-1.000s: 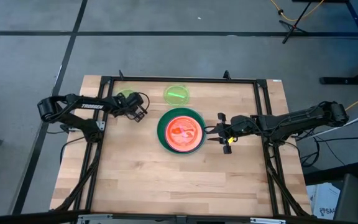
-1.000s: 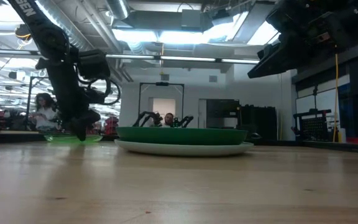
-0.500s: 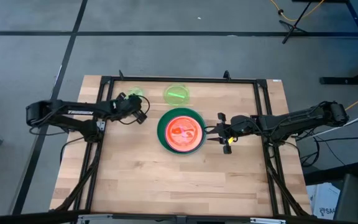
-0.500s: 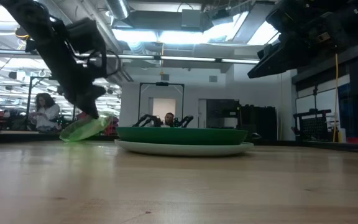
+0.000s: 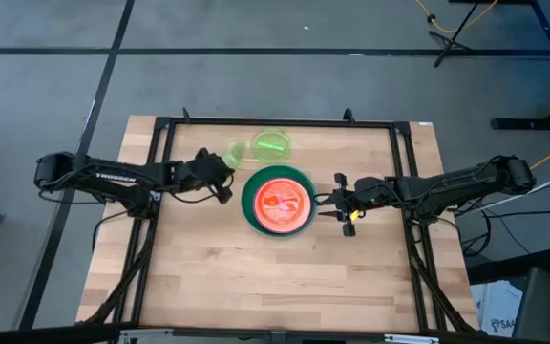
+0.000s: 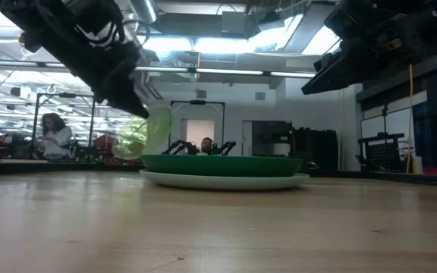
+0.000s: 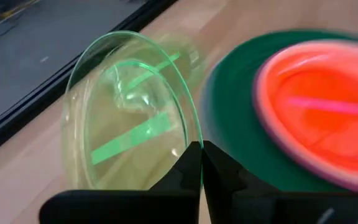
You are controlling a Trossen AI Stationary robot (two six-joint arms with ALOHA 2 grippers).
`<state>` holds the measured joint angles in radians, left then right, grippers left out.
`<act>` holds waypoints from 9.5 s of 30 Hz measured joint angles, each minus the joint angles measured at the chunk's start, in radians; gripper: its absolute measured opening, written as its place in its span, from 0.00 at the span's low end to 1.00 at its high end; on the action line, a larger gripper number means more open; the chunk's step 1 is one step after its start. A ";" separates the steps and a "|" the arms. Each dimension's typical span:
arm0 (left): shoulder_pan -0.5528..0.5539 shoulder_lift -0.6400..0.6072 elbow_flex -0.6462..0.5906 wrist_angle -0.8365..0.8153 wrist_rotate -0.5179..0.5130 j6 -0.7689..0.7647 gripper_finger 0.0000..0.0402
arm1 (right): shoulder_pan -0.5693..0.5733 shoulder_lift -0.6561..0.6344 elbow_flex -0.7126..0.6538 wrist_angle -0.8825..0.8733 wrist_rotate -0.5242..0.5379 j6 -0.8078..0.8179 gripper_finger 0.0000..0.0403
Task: Stack plastic plates
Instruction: Stack the left green plate on top of the light pink plate, then stack the green plate on top of the green plate, then return to Home Position
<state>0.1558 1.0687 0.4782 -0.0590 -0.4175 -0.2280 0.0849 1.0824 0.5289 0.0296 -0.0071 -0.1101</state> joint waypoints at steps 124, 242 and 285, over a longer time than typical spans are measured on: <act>-0.654 0.529 0.181 0.448 -0.430 -0.162 0.24 | -0.684 1.019 0.989 -0.451 -0.039 0.162 0.43; -0.644 0.529 0.180 0.435 -0.377 -0.145 0.24 | -0.450 0.687 0.758 -0.473 -0.372 -0.108 0.36; -0.249 -0.284 -0.282 0.409 0.054 0.108 0.24 | -0.386 -0.361 -0.046 -0.133 -0.264 0.090 0.36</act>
<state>-0.0935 0.7851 0.1966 0.3498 -0.3634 -0.1204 -0.3016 0.7218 0.4825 -0.1032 -0.2712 -0.0205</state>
